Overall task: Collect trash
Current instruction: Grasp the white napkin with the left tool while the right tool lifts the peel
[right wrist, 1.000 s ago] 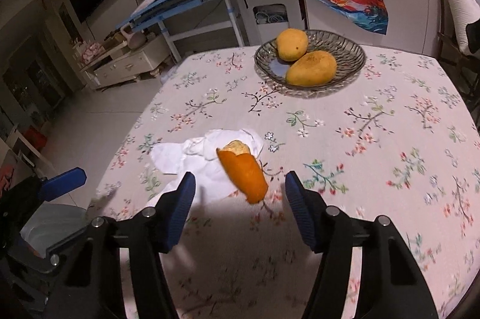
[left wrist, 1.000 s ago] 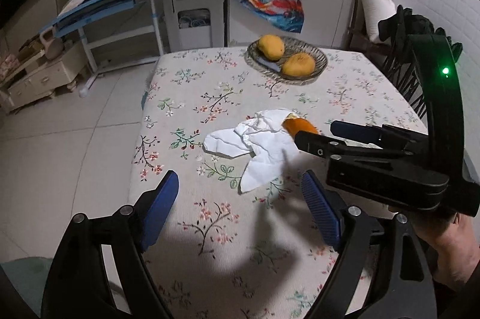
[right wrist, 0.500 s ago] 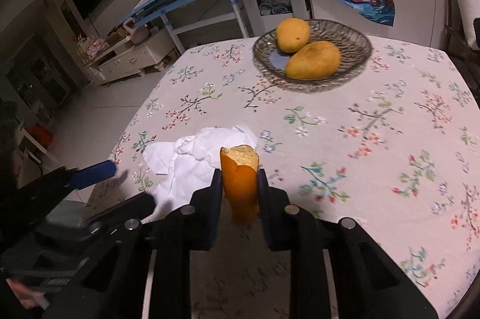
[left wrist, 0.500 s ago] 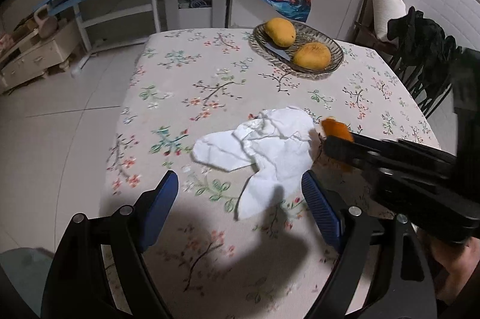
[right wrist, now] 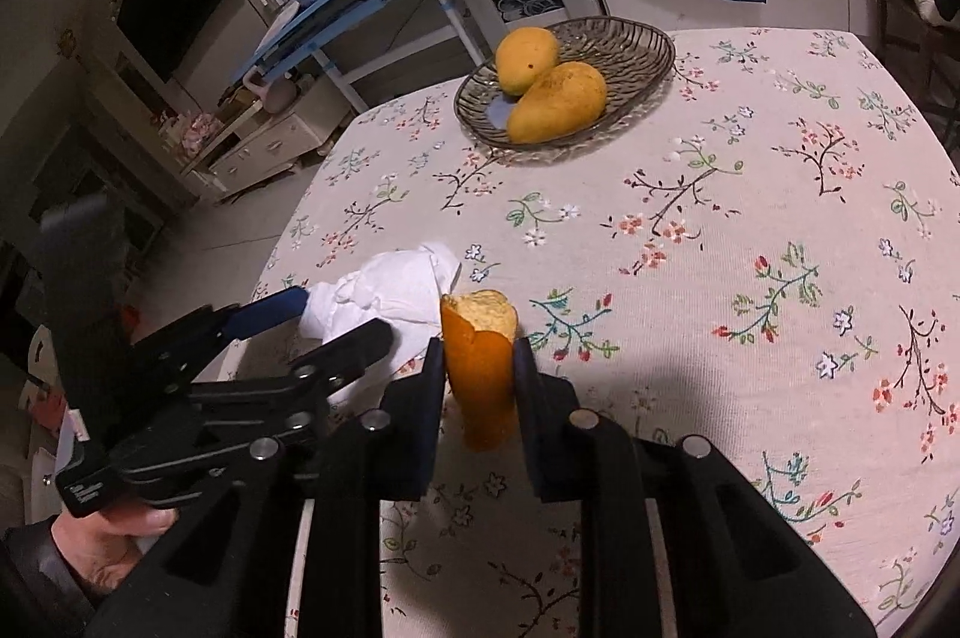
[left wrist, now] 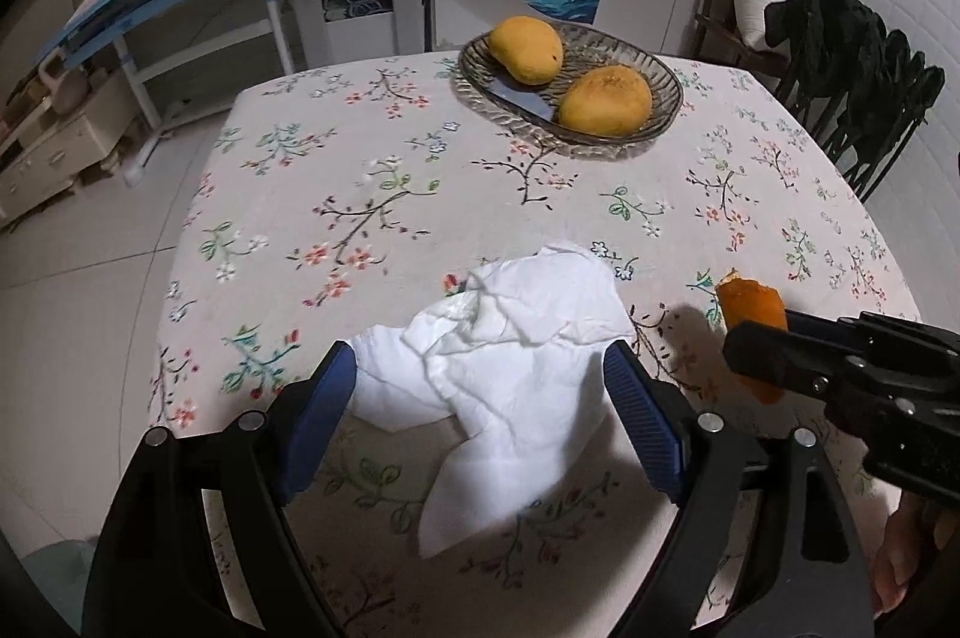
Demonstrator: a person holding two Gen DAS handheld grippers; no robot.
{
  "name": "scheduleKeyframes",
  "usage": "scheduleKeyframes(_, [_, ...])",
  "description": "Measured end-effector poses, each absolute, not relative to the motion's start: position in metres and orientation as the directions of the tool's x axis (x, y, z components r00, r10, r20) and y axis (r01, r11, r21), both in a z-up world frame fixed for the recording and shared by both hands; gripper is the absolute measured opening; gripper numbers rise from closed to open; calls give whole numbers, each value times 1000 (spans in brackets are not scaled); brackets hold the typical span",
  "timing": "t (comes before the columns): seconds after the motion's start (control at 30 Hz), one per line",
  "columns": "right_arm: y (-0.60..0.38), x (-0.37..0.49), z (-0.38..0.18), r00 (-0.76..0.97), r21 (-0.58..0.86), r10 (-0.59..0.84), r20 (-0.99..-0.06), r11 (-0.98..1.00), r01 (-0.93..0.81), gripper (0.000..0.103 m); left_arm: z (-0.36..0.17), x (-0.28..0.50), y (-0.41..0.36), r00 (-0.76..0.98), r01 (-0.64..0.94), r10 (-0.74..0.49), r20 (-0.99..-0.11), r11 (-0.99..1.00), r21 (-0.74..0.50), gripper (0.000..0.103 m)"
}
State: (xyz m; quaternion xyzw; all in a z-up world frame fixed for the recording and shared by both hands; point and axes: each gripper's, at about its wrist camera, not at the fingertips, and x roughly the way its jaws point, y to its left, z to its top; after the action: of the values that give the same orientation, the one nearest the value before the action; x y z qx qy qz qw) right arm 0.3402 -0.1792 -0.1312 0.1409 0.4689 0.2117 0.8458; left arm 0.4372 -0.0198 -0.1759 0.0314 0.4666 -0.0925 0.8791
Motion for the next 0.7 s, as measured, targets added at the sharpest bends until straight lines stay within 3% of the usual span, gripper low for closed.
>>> scheduleKeyframes(0.1, [-182,341,-133,469,435,488,-736,872,-225,23,-179,437,-26,532,217,-150,-833,975,-36,78])
scheduleKeyframes(0.17, [-184,342,-134,467,436,486,-739,873,-218,23,-180,435,-31,541,233,-142,-829,972,-15,66])
scheduleKeyframes(0.23, [-186,342,-134,468,437,484,-739,874,-214,23,-179,432,-33,549,247,-143,-823,969,-4,42])
scheduleKeyframes(0.33, [-185,340,-132,471,437,484,-738,874,-213,23,-176,430,-31,539,256,-179,-823,966,-42,16])
scheduleKeyframes(0.43, [-183,337,-129,477,437,486,-733,873,-217,23,-174,424,-30,535,261,-197,-821,963,-61,11])
scheduleKeyframes(0.7, [-196,317,-114,513,463,493,-703,864,-195,23,-150,393,-18,565,224,-206,-799,970,-92,11])
